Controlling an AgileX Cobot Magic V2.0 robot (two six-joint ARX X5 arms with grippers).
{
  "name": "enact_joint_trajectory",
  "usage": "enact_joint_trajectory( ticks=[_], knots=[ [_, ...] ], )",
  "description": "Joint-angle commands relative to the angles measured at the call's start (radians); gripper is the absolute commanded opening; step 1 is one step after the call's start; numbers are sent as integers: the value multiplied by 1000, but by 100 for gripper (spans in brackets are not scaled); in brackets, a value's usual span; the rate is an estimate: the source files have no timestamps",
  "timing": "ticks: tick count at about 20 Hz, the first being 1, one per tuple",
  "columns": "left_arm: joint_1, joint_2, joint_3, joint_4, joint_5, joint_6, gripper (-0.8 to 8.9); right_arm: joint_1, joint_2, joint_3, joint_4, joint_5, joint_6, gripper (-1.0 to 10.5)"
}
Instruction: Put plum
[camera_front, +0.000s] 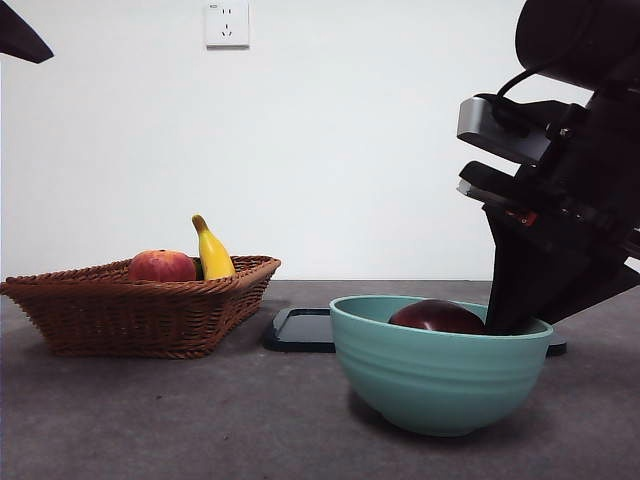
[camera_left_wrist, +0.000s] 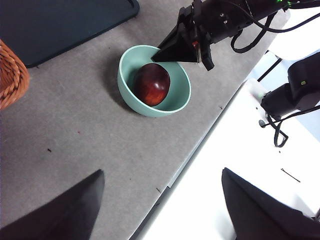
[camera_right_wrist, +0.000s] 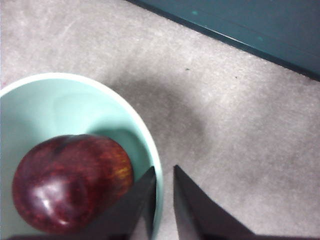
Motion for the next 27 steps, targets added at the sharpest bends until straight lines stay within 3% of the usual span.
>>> enact_joint_trajectory(
  ticks=[1,13,22,27],
  knots=[
    [-5,6,11,8,3,13,373,7,14,5,15,-2,6,11],
    [-5,6,11,10,3,16,374,-17,11,225,-25,10,24,11],
    [-5,6,11,9,3,16,374,-158,317,558,-59,15,-53,11],
    [-5,6,11,9,3,16,374,-191,467,632,-33,15,-63,11]
  ],
)
